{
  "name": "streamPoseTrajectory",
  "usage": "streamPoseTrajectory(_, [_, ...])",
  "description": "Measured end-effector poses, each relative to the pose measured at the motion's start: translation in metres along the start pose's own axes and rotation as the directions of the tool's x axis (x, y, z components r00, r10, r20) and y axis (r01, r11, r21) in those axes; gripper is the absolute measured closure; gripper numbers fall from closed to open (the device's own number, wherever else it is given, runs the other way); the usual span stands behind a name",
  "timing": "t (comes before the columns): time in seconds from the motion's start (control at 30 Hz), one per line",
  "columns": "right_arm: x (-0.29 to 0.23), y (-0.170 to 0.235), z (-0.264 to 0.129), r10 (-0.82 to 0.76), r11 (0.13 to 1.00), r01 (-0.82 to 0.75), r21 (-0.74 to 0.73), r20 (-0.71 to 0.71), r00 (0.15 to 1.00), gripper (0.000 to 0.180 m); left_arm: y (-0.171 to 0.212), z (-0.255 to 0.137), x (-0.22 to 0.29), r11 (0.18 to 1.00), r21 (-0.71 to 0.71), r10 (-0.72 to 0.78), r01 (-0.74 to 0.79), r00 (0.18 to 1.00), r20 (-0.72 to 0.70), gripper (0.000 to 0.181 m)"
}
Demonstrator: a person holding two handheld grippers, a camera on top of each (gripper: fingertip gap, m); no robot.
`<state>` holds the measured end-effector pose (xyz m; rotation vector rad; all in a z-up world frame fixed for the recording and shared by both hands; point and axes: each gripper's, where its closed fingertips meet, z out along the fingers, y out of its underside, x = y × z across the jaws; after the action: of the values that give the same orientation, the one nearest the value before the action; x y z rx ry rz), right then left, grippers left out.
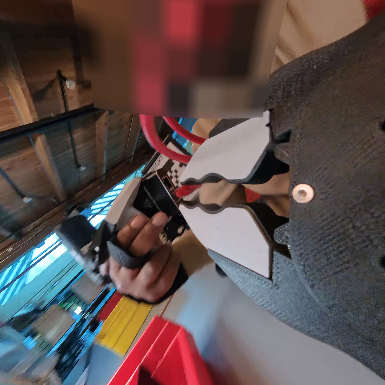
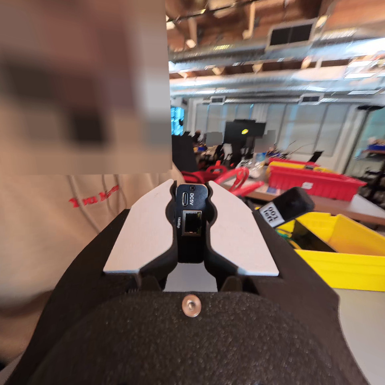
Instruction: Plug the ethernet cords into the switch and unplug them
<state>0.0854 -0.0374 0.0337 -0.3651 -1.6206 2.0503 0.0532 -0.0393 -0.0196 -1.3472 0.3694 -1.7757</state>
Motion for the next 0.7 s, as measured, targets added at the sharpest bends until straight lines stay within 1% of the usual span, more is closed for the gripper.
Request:
streamPoseTrajectory(0.07, [0.001,-0.009,0.0,-0.017,0.999,0.018,0.038,-0.03,0.999,0.154,-0.005,-0.013,-0.019,0.991,-0.01,0.134,-0.134,0.98,0.144,0.166])
streamPoseTrajectory(0.13, [0.0,-0.014,0.001,-0.029,0.998,0.031,0.061,-0.042,0.999,0.154,-0.007,-0.029,-0.046,0.965,-0.059,0.26,-0.254,0.914,0.312,0.167])
streamPoseTrajectory(0.2, [0.001,-0.013,0.002,-0.045,0.998,0.047,0.034,-0.075,0.996,0.154,-0.012,-0.045,-0.065,0.962,-0.055,0.267,-0.268,0.869,0.416,0.168])
streamPoseTrajectory(0.27, [0.004,-0.011,0.002,-0.059,0.998,0.06,0.007,-0.109,0.992,0.154,-0.019,-0.056,-0.072,0.969,-0.022,0.231,-0.248,0.865,0.445,0.167])
streamPoseTrajectory(0.33, [0.006,-0.012,0.001,-0.065,0.998,0.066,0.003,-0.135,0.989,0.154,-0.031,-0.068,-0.073,0.956,-0.027,0.263,-0.291,0.818,0.511,0.168])
streamPoseTrajectory(0.43, [0.004,-0.021,-0.002,-0.071,0.997,0.074,0.02,-0.142,0.987,0.155,-0.063,-0.09,-0.057,0.905,-0.01,0.339,-0.424,0.708,0.62,0.169])
streamPoseTrajectory(0.53, [0.003,-0.031,-0.009,-0.096,0.995,0.101,0.018,-0.177,0.979,0.154,-0.101,-0.12,-0.025,0.834,0.027,0.377,-0.551,0.605,0.702,0.169])
streamPoseTrajectory(0.6, [0.003,-0.033,-0.014,-0.104,0.995,0.104,-0.007,-0.204,0.973,0.155,-0.12,-0.137,0.0,0.775,0.011,0.415,-0.632,0.523,0.744,0.17])
streamPoseTrajectory(0.7, [0.01,-0.025,-0.015,-0.115,0.992,0.096,-0.084,-0.256,0.96,0.154,-0.131,-0.143,0.029,0.711,-0.07,0.489,-0.7,0.42,0.765,0.167])
